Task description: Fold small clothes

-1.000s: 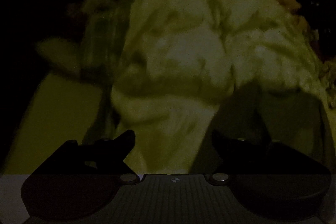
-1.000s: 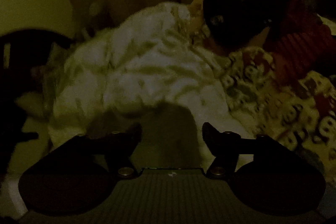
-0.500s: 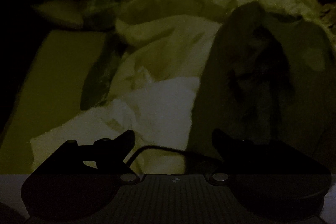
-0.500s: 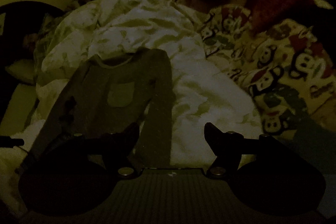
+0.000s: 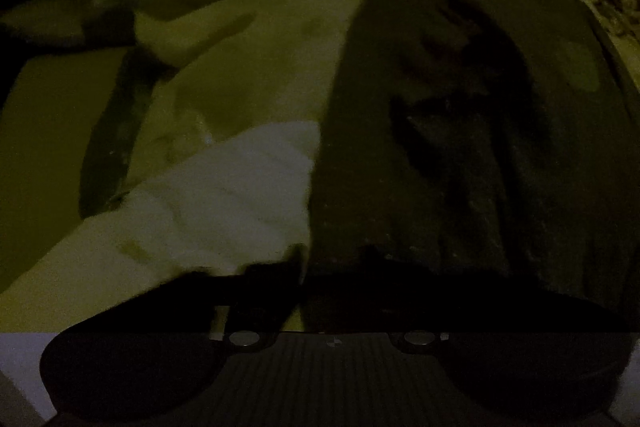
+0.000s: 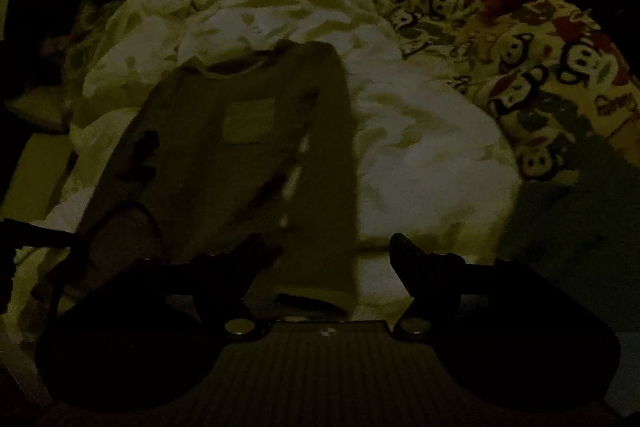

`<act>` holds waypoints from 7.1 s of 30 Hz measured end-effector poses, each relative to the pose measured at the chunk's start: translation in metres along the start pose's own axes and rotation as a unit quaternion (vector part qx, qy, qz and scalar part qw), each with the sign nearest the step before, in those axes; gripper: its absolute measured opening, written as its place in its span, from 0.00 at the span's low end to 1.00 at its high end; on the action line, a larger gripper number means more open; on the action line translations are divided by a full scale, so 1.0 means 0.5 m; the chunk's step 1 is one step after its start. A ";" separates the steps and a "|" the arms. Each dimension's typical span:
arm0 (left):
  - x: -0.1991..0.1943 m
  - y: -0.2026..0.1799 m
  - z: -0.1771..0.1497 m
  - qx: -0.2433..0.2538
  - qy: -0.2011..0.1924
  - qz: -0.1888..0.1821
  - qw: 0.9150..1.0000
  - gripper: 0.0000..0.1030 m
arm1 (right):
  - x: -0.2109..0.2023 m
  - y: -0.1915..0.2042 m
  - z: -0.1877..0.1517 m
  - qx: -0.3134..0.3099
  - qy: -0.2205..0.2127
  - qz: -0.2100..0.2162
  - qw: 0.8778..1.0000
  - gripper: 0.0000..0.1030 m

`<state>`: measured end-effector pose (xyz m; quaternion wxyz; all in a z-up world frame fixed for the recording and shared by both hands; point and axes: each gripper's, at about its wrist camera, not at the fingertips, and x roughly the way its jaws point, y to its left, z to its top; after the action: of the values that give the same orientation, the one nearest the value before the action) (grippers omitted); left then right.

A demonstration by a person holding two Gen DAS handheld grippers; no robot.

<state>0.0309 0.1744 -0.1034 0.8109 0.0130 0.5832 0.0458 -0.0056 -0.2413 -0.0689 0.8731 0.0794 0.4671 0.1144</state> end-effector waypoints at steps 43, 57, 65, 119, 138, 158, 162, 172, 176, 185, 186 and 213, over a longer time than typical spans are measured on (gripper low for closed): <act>-0.315 0.326 -0.076 -0.234 -0.131 0.064 0.961 1.00 | 0.164 -0.011 -0.036 0.082 0.134 -0.039 0.987 0.17; -0.438 0.377 -0.152 -0.211 -0.144 0.051 0.965 1.00 | -0.137 -0.155 0.123 -0.009 -0.002 -0.115 0.993 0.10; -0.283 0.142 -0.082 -0.165 -0.096 -0.114 0.975 1.00 | -0.046 -0.263 0.226 -0.057 -0.002 -0.191 0.980 0.09; -0.215 0.045 -0.124 -0.133 -0.043 -0.209 0.968 0.61 | -0.117 0.061 -0.058 0.131 0.036 0.078 0.988 0.08; -0.134 0.041 -0.181 -0.101 0.003 -0.094 0.990 1.00 | 0.004 0.051 -0.167 0.102 0.118 -0.044 0.987 0.24; -0.203 -0.165 -0.005 -0.041 -0.065 -0.116 0.990 1.00 | -0.062 -0.365 0.132 0.292 -0.045 -0.074 0.952 0.48; -0.173 -0.216 0.001 -0.035 -0.040 -0.112 0.992 1.00 | -0.024 -0.391 0.144 0.288 -0.026 -0.081 0.954 0.47; -0.129 -0.294 0.009 -0.043 -0.003 -0.108 0.993 1.00 | 0.018 -0.426 0.176 0.258 -0.035 -0.088 0.961 0.31; -0.122 -0.323 0.010 -0.037 0.007 -0.112 0.993 1.00 | 0.030 -0.445 0.186 0.257 -0.041 -0.089 0.961 0.13; -0.108 -0.378 0.022 -0.024 0.024 -0.128 0.991 1.00 | 0.011 -0.399 0.151 0.144 0.047 -0.084 0.985 0.08; -0.108 -0.383 0.022 -0.022 0.026 -0.128 0.991 1.00 | 0.011 -0.408 0.144 0.148 0.039 -0.075 0.985 0.10; -0.107 -0.261 -0.035 -0.093 0.021 -0.100 0.990 1.00 | -0.015 -0.363 0.238 0.288 -0.012 0.102 0.952 0.06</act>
<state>0.0052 0.0389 -0.0683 0.7966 -0.1221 0.5917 0.0190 0.1122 -0.4216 -0.0420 0.8026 0.3760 0.4589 0.0624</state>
